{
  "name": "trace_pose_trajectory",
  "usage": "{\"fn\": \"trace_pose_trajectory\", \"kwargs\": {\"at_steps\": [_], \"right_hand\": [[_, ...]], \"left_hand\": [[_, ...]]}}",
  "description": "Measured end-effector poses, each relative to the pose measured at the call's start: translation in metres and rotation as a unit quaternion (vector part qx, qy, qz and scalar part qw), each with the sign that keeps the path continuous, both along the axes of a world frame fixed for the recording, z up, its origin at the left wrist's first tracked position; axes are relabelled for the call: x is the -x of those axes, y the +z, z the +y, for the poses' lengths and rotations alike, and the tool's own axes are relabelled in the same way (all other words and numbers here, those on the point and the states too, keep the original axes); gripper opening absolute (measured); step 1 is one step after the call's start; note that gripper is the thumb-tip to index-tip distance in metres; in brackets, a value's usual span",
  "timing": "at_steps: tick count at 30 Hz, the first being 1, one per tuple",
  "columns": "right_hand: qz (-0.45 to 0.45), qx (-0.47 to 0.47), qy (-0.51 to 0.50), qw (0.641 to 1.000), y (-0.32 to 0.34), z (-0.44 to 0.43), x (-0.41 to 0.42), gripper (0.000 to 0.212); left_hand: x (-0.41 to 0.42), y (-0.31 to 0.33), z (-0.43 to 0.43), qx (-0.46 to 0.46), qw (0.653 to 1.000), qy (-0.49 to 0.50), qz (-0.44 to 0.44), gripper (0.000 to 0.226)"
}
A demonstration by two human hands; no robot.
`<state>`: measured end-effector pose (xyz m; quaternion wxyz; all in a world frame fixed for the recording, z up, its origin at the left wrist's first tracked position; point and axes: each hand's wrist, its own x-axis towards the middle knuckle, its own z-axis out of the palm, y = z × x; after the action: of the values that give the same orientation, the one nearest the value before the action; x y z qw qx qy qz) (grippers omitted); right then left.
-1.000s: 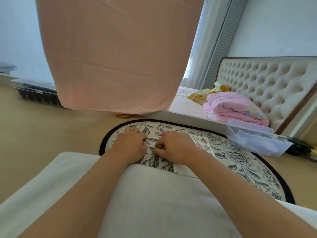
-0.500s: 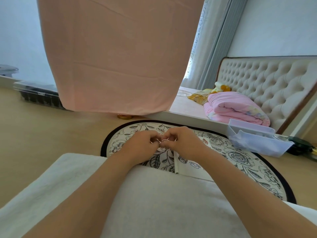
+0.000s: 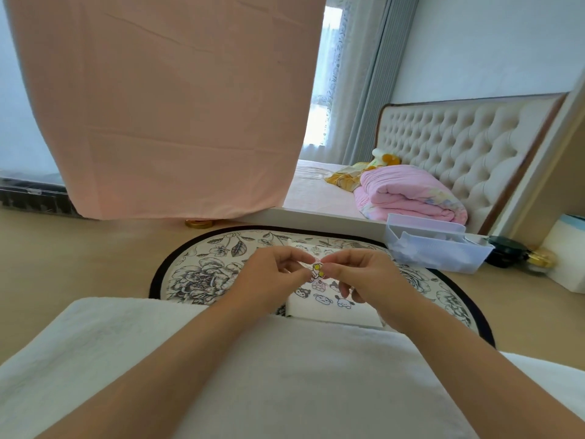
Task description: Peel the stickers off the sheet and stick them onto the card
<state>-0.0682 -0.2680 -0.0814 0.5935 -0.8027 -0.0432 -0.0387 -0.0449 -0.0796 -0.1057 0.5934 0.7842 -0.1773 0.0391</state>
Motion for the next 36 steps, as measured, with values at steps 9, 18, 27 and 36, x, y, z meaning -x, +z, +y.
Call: {"fn": "trace_pose_trajectory", "kwargs": {"at_steps": [9,18,27,36], "right_hand": [[-0.053,0.045,-0.042,0.997,-0.001,-0.024,0.008,0.006],[-0.112,0.130,-0.082,0.982,-0.007,-0.044,-0.001,0.008],[-0.122,0.151,-0.064,0.979,-0.020,-0.044,-0.004,0.009],[-0.150,0.187,-0.089,0.967,-0.026,-0.040,-0.004,0.011]], "left_hand": [[0.004,-0.003,-0.036,-0.046,0.998,0.018,-0.043,0.004],[-0.008,-0.004,-0.062,-0.073,0.992,0.044,-0.090,0.006],[-0.001,-0.020,-0.060,-0.068,0.990,0.047,-0.117,0.008],[0.000,-0.020,-0.059,-0.051,0.992,0.049,-0.104,0.010]]}}
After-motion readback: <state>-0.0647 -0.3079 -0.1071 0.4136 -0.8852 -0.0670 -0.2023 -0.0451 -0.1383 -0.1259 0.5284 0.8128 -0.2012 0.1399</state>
